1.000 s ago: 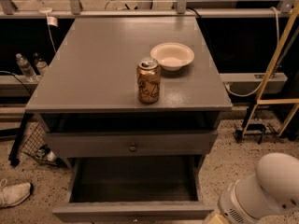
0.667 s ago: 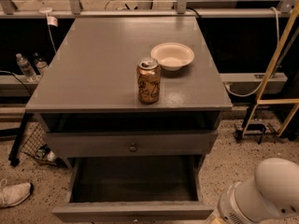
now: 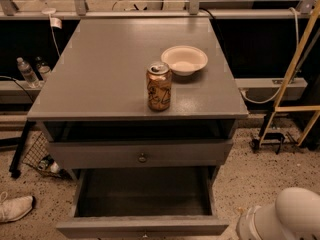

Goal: Close middle drawer

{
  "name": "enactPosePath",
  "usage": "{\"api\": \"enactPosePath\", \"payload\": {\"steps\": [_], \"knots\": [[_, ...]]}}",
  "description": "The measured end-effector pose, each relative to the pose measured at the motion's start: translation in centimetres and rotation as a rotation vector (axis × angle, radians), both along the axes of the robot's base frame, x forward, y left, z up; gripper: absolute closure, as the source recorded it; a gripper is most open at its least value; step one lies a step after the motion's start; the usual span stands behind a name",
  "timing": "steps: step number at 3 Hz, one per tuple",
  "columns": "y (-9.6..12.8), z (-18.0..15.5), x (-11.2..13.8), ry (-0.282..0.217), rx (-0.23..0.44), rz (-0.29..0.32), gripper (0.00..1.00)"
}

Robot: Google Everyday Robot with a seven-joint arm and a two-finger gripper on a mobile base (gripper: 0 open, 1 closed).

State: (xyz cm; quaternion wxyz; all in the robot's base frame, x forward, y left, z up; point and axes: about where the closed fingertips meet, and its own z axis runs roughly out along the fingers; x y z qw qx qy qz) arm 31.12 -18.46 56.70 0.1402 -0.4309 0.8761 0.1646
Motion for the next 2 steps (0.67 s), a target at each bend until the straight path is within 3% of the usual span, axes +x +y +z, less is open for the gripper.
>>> {"api": "enactPosePath", "payload": {"steps": [2], "knots": [[-1.5, -4.7, 0.6, 0.021, 0.06, -0.013, 0.0]]}}
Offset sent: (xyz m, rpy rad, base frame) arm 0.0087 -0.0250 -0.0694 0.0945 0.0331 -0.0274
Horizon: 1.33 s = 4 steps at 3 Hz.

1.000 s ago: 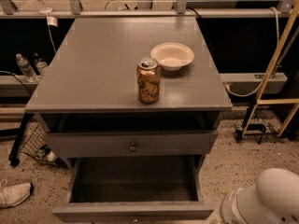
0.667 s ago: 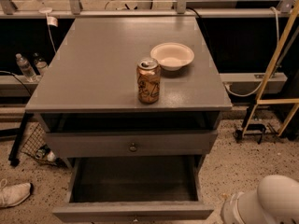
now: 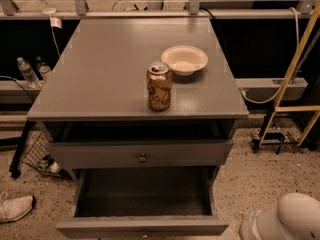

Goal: Close middle drawer

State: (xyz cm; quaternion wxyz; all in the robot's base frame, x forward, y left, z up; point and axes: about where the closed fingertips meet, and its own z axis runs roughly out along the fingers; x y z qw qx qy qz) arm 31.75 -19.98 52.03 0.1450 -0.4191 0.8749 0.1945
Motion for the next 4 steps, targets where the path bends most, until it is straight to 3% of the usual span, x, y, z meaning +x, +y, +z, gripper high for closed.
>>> {"api": "enactPosePath", "payload": {"steps": [1, 4], "knots": [[0.0, -1.8, 0.2, 0.023, 0.026, 0.01, 0.13], [0.4, -5.7, 0.1, 0.047, 0.054, 0.012, 0.82]]}}
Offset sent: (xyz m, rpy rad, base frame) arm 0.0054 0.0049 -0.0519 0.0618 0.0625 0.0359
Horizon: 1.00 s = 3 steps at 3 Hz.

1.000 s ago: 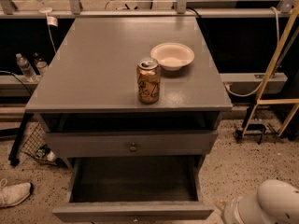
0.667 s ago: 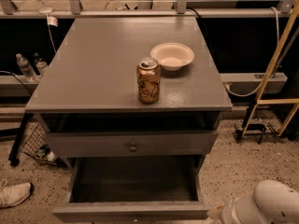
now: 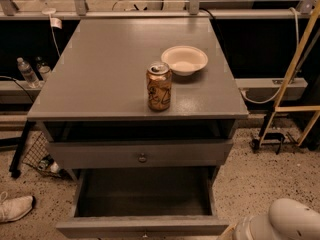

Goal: Close middle drawer

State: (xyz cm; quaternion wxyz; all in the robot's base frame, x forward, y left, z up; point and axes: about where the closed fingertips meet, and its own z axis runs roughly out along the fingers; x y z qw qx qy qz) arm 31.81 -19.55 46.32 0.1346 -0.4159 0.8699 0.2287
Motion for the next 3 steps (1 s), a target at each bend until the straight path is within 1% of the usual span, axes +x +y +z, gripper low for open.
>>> {"api": "enactPosePath", "payload": {"steps": [1, 2, 3], "knots": [[-0.1, -1.1, 0.1, 0.001, 0.011, -0.007, 1.0], [0.1, -2.1, 0.5, 0.005, 0.017, -0.004, 1.0], [0.5, -3.0, 0.7, 0.004, 0.005, -0.002, 1.0]]}}
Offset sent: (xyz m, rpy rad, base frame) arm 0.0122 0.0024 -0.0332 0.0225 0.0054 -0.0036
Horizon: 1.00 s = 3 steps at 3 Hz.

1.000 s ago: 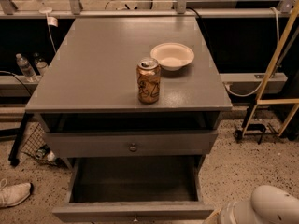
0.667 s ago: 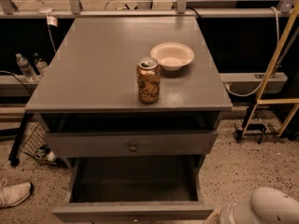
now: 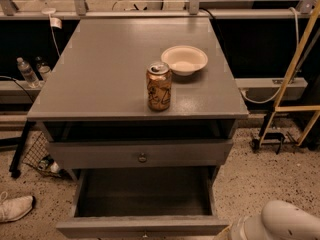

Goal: Close middle drawer

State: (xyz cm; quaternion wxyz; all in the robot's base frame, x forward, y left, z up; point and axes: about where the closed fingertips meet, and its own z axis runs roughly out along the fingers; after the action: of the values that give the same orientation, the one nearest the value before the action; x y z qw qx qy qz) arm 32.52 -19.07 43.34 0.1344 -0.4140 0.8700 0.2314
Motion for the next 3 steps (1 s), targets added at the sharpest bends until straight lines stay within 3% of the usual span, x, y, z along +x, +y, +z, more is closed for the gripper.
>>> {"api": "enactPosePath", "payload": {"steps": [2, 3], "knots": [[2.8, -2.6, 0.0, 0.002, -0.056, 0.03, 1.0], [3.1, -4.0, 1.4, 0.009, -0.096, -0.04, 1.0]]}}
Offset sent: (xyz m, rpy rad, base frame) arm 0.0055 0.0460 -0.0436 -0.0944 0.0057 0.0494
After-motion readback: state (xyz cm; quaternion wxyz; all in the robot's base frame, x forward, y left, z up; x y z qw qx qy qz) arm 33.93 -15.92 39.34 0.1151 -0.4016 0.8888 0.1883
